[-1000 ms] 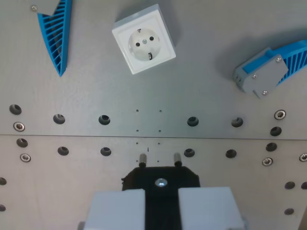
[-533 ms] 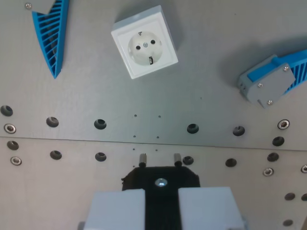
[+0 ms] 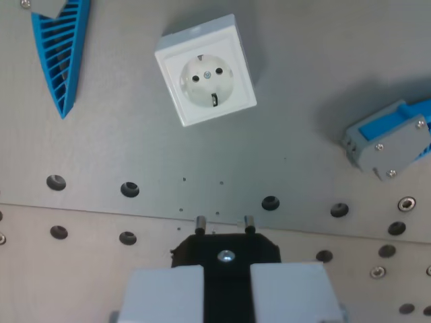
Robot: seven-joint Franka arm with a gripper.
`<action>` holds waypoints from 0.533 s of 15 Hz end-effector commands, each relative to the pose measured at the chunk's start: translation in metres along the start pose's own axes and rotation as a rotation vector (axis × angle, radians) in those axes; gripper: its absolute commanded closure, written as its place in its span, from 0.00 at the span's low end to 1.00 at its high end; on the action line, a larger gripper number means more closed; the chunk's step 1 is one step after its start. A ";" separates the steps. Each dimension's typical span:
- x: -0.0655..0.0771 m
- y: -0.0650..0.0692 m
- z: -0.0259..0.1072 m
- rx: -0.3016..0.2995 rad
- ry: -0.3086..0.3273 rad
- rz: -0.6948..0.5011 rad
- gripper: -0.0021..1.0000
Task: Move above the white socket
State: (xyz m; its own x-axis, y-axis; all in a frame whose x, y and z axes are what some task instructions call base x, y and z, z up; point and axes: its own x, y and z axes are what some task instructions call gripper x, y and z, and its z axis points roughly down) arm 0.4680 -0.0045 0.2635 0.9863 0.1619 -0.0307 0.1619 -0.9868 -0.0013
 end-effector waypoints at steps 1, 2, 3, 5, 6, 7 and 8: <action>-0.001 -0.002 0.016 -0.004 0.078 -0.118 1.00; -0.001 -0.002 0.020 -0.004 0.077 -0.129 1.00; 0.000 -0.003 0.025 -0.004 0.079 -0.139 1.00; 0.000 -0.003 0.035 -0.004 0.082 -0.156 1.00; 0.000 -0.004 0.040 -0.005 0.085 -0.163 1.00; 0.000 -0.004 0.045 -0.005 0.088 -0.174 1.00; 0.001 -0.004 0.050 -0.006 0.090 -0.182 1.00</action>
State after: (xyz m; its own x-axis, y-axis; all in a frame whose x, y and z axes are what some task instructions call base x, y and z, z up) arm 0.4709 -0.0014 0.2188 0.9704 0.2376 -0.0431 0.2375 -0.9714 -0.0060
